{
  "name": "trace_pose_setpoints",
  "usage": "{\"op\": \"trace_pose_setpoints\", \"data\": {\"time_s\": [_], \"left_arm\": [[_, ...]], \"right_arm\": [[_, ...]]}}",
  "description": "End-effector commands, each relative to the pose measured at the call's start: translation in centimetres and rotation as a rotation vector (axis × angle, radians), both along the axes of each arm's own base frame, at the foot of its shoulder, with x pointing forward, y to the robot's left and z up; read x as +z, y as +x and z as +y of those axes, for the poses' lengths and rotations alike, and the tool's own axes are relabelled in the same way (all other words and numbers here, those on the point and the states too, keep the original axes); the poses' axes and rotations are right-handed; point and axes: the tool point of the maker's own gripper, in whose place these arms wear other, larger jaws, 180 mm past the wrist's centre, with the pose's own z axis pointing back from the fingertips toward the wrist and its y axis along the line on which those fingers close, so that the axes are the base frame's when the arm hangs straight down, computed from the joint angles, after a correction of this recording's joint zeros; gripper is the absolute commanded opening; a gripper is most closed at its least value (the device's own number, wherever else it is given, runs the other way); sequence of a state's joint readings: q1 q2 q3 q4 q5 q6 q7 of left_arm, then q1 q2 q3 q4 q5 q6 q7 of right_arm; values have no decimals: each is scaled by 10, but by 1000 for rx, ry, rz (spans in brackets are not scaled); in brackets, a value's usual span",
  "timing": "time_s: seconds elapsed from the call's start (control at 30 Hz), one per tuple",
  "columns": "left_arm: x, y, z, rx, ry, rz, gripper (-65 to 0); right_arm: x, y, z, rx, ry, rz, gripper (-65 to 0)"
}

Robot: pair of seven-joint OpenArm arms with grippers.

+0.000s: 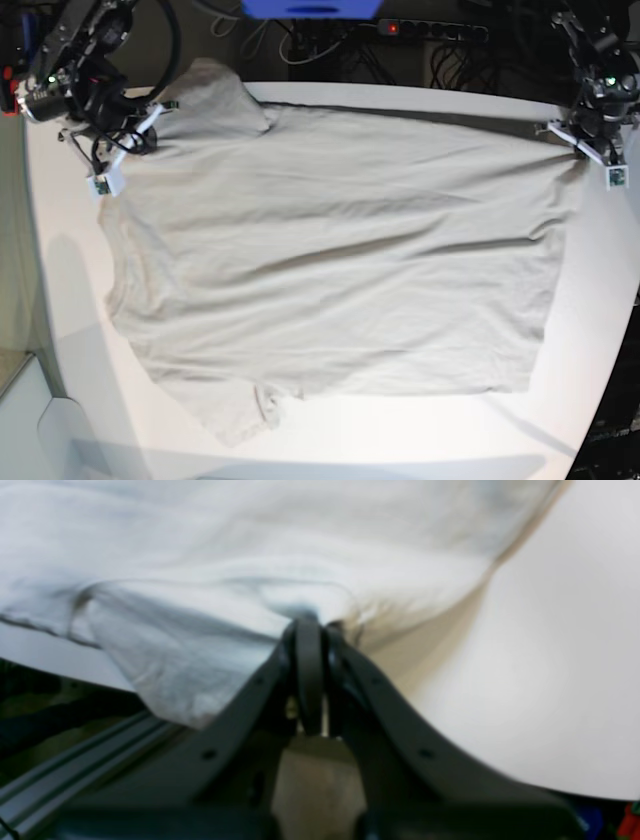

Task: Layout the t-shirt on the table in an organized manner, then fold the t-shirt properly
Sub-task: 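Lift the grasped edge with both grippers and fold it over the shirt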

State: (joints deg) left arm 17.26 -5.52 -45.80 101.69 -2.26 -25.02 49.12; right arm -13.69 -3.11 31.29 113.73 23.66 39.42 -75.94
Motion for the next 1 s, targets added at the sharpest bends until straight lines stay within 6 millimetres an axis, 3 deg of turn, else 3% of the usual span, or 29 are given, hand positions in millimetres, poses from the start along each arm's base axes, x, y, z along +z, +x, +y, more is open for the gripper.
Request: {"op": "trace_pose_setpoints", "data": {"time_s": [0.0,0.27,0.63,0.97], "left_arm": [[15,9,5,-11,32,-46,-637],[31,17,4,-21,58,-86,-637],[54,59,2,-22,54,-197,-637],[29,77,5,9,-30,-176,-637]], "right_arm": [[10,7,0,18,1,-47,-650],[21,19,-2,24,-16,-90,-650],[48,56,-15,35,-59,-191,-650],[51,82,-14,30,-26,-221,-650]]}}
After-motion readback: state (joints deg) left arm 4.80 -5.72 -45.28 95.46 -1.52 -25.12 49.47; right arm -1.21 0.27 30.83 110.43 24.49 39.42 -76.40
